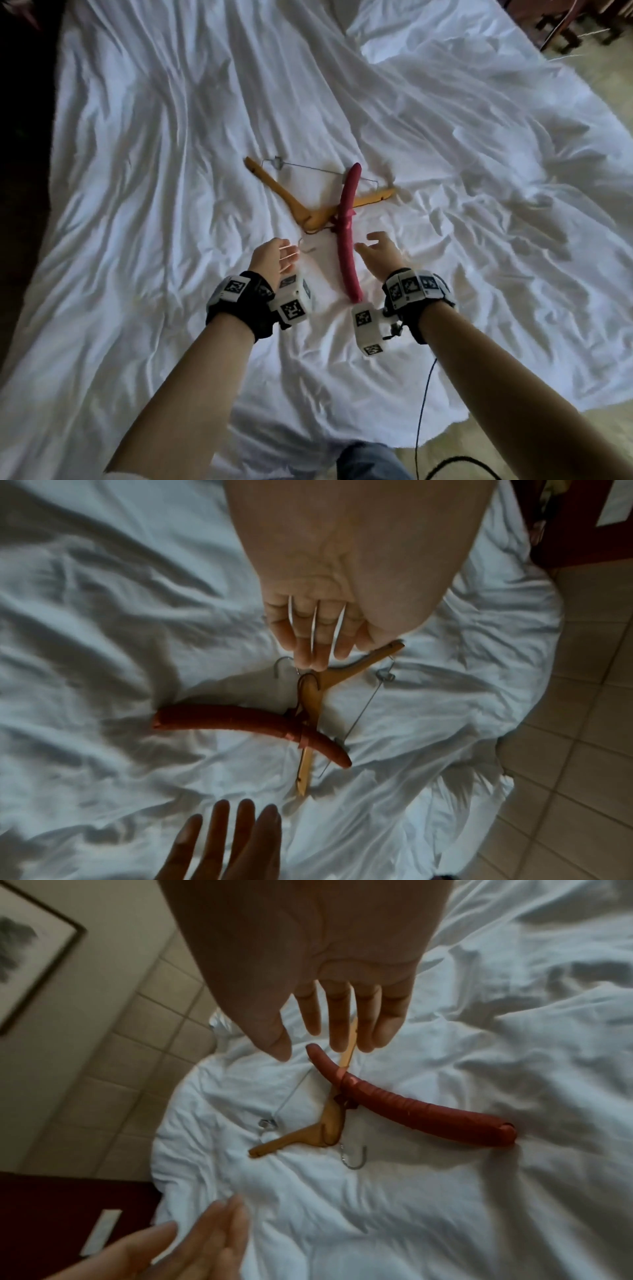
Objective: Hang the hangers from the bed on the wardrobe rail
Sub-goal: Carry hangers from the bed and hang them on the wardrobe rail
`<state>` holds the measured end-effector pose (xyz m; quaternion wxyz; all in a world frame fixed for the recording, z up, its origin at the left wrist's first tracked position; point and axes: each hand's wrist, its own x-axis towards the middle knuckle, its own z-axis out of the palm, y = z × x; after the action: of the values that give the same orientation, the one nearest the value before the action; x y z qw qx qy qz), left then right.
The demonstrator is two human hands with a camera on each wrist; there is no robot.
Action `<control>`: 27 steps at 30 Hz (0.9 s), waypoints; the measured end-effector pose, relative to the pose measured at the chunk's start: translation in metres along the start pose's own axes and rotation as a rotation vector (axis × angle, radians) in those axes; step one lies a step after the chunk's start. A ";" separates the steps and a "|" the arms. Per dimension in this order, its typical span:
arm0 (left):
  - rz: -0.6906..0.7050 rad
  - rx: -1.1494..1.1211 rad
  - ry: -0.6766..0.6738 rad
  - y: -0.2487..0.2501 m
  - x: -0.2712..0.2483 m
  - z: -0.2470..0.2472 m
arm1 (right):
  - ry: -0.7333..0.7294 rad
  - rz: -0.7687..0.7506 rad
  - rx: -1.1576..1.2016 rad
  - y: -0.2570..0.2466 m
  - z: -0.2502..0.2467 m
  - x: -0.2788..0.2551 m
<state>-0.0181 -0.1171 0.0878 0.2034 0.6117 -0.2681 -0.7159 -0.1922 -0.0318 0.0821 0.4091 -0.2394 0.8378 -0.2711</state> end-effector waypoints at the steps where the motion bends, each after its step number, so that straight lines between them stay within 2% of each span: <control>1: -0.005 -0.005 0.030 0.001 0.010 0.001 | -0.031 0.002 -0.043 0.001 0.001 0.016; 7: -0.092 -0.075 0.173 -0.006 0.045 0.015 | -0.160 0.112 -0.219 0.021 0.024 0.088; 14: -0.160 -0.197 0.234 -0.015 0.065 0.012 | -0.281 0.214 -0.326 0.035 0.055 0.126; 17: -0.168 -0.247 0.247 -0.015 0.068 0.011 | -0.292 0.247 -0.307 0.039 0.071 0.136; 21: -0.179 -0.255 0.269 -0.018 0.074 0.013 | -0.241 0.193 -0.322 0.039 0.086 0.142; 24: -0.180 -0.215 0.273 -0.020 0.080 0.017 | -0.297 0.185 -0.247 0.036 0.094 0.146; 27: -0.160 -0.150 0.266 -0.021 0.084 0.019 | -0.338 0.136 -0.010 0.022 0.098 0.142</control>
<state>-0.0500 -0.1507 0.0123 0.2247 0.7036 -0.1351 -0.6604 -0.1944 -0.1294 -0.0618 0.5602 -0.2261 0.7728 -0.1947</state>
